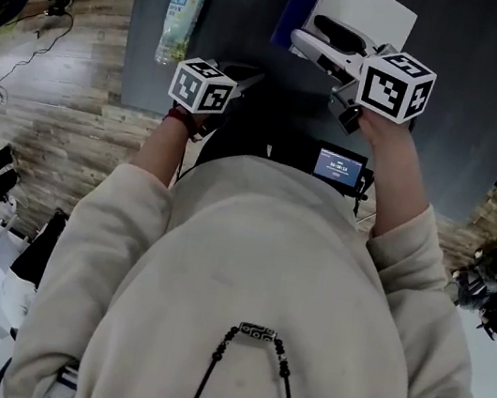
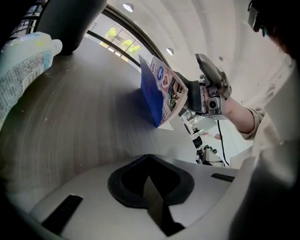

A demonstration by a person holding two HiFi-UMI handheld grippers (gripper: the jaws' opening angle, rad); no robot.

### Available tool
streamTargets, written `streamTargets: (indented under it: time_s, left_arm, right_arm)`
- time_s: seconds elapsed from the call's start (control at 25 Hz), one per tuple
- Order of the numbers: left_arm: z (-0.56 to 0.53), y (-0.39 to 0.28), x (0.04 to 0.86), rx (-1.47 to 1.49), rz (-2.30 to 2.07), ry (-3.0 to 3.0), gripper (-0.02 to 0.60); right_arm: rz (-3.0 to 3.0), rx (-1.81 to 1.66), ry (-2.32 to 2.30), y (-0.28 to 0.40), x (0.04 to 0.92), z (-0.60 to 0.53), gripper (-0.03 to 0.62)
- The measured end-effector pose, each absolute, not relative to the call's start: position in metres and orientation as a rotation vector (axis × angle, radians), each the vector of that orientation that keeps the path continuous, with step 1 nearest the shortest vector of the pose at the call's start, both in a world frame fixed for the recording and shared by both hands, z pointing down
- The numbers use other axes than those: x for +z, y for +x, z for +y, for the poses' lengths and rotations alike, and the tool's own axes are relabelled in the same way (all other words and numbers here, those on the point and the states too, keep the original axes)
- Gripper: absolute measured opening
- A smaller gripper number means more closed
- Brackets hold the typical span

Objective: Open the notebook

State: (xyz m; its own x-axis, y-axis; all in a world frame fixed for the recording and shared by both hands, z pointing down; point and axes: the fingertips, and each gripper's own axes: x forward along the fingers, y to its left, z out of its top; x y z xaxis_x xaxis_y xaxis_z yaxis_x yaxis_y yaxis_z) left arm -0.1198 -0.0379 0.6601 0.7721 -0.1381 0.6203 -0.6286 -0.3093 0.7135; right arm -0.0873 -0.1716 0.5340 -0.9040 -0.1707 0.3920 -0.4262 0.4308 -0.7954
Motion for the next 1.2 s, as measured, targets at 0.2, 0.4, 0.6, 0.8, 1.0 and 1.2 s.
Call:
streamTargets:
  time_s: [0.2,0.4,0.6,0.8,1.0,1.2]
  left_arm:
    - [-0.044,-0.130,0.646,0.435,-0.626,1.827,0.005]
    - [-0.051,-0.136,0.620,0.366,-0.632,1.868,0.005]
    - [-0.072,-0.124,0.588,0.331,-0.591,1.965,0.005]
    - [-0.077,-0.119,0.558,0.308,-0.580,2.023,0.005]
    - [-0.100,-0.108,0.520,0.184,-0.625,2.018,0.005]
    - [-0.114,-0.094,0.469,0.103,-0.655,2.061,0.005]
  right_arm:
    - [-2.399,1.414,0.449,-0.112,0.544,-0.163,0.288]
    - [-2.388,1.389,0.479,-0.112,0.527,-0.158,0.288]
    - [-2.410,1.334,0.579,-0.085,0.495,-0.162,0.288]
    - [-2.394,1.331,0.634,-0.055,0.481,-0.138,0.288]
    - [-2.431,1.353,0.713,-0.013,0.465,-0.132,0.288]
    - [-2.505,1.392,0.822,0.032,0.445,-0.130,0.263]
